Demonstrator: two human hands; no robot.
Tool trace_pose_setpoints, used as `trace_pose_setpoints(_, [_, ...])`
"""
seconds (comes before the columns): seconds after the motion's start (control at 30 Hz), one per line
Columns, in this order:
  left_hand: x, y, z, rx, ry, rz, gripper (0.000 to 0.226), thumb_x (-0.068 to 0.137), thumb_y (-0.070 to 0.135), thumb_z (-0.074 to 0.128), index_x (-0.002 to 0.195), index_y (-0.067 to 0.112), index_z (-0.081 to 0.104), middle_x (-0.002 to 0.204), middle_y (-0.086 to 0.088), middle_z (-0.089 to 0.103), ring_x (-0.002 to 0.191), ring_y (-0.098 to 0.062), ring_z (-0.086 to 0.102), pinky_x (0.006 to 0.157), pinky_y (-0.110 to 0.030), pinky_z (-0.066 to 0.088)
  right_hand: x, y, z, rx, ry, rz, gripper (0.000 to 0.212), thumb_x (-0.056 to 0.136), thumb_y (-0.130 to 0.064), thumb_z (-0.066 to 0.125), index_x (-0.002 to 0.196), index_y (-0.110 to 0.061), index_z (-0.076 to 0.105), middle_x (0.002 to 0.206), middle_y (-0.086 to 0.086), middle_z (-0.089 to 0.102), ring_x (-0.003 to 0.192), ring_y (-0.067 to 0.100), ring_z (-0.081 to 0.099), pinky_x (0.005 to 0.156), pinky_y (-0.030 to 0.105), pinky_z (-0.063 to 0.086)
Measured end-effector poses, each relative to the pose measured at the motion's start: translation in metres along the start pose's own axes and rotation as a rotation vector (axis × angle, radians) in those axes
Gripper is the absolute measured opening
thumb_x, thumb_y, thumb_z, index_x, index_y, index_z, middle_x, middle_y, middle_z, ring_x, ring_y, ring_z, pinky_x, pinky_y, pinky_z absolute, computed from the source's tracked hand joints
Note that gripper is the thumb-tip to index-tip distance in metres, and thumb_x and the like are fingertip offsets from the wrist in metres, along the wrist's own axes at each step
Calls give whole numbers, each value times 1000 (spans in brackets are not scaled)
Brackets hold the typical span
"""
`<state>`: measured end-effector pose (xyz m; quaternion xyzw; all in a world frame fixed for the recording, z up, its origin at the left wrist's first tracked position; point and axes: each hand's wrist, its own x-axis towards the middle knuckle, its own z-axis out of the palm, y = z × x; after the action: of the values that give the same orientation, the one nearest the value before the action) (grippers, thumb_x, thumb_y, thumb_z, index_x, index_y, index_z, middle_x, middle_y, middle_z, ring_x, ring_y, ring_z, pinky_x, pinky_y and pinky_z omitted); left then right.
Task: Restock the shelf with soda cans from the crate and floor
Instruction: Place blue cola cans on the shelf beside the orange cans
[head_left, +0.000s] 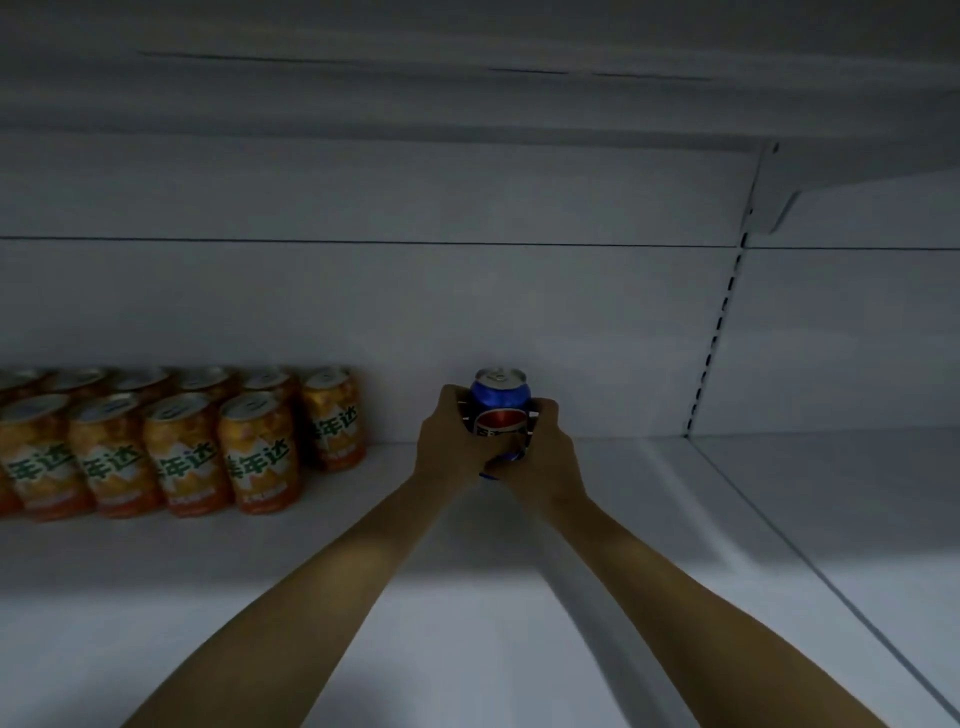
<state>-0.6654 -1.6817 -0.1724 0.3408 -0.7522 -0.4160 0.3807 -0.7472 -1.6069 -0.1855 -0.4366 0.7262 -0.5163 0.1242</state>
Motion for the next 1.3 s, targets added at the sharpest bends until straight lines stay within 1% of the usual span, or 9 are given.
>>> trace_pose_setpoints(0.13, [15, -15, 5, -4, 63, 16, 47, 66, 9, 84, 97, 14, 49, 93, 2, 58, 88, -17, 58, 62, -8, 40, 16, 11, 14, 71, 15, 63, 87, 47, -36, 83, 122, -13, 43, 119, 8, 56, 102, 24, 61, 83, 44, 56])
trace_pose_setpoints(0.23, [19, -25, 3, -53, 63, 1, 51, 65, 7, 85, 102, 9, 50, 97, -1, 58, 88, -13, 56, 61, -7, 44, 22, 18, 23, -9, -3, 16, 75, 59, -16, 88, 119, -13, 44, 116, 8, 56, 101, 22, 60, 81, 37, 55])
trace_pose_setpoints(0.37, [23, -38, -1, -25, 86, 3, 61, 61, 14, 89, 108, 6, 51, 108, -7, 62, 94, -17, 59, 74, -21, 48, 28, 23, 30, -23, -20, -6, 72, 63, -12, 87, 121, -14, 43, 115, 3, 57, 98, 17, 59, 77, 26, 51])
trace_pose_setpoints(0.53, [35, -38, -1, 27, 98, -48, 58, 63, 13, 86, 109, 6, 52, 111, -9, 61, 99, -21, 59, 80, -25, 46, 37, 15, 38, 28, -41, 52, 62, 74, -12, 77, 124, -14, 41, 121, 8, 58, 101, 22, 60, 84, 43, 56])
trace_pose_setpoints(0.8, [31, -32, -7, 105, 80, -69, 79, 63, 25, 88, 127, 7, 46, 123, -11, 58, 109, -24, 59, 83, -27, 48, 29, 3, 23, -185, -66, 96, 99, 68, -22, 86, 143, -8, 23, 133, 16, 45, 117, 31, 53, 86, 34, 45])
trace_pose_setpoints(0.9, [15, -23, -26, 217, 33, -96, 85, 72, 27, 82, 138, 4, 35, 134, -16, 49, 119, -29, 53, 95, -36, 46, 11, -7, 4, -315, -119, 135, 104, 69, -28, 85, 146, -8, 19, 140, 18, 39, 125, 33, 47, 94, 37, 44])
trace_pose_setpoints(1.1, [-35, 26, -100, 753, -171, -43, 71, 79, 32, 75, 137, 11, 39, 131, -13, 51, 118, -29, 52, 91, -35, 46, -25, -63, -40, -702, -415, 97, 99, 72, -35, 82, 146, -8, 22, 142, 14, 43, 125, 30, 49, 97, 38, 46])
trace_pose_setpoints(1.23, [-98, 64, -139, 1128, -191, 23, 64, 78, 37, 69, 132, 13, 46, 134, -11, 52, 118, -29, 52, 94, -32, 46, -67, -116, -49, -886, -498, -18, 86, 71, -39, 81, 140, -10, 39, 136, 10, 52, 119, 27, 53, 97, 34, 46])
trace_pose_setpoints(1.3, [-137, 80, -155, 1261, -179, 57, 56, 79, 36, 69, 127, 13, 49, 127, -12, 56, 112, -30, 55, 84, -34, 49, -94, -139, -48, -986, -531, -89, 72, 71, -42, 80, 128, -7, 52, 125, 10, 58, 107, 27, 57, 92, 33, 47])
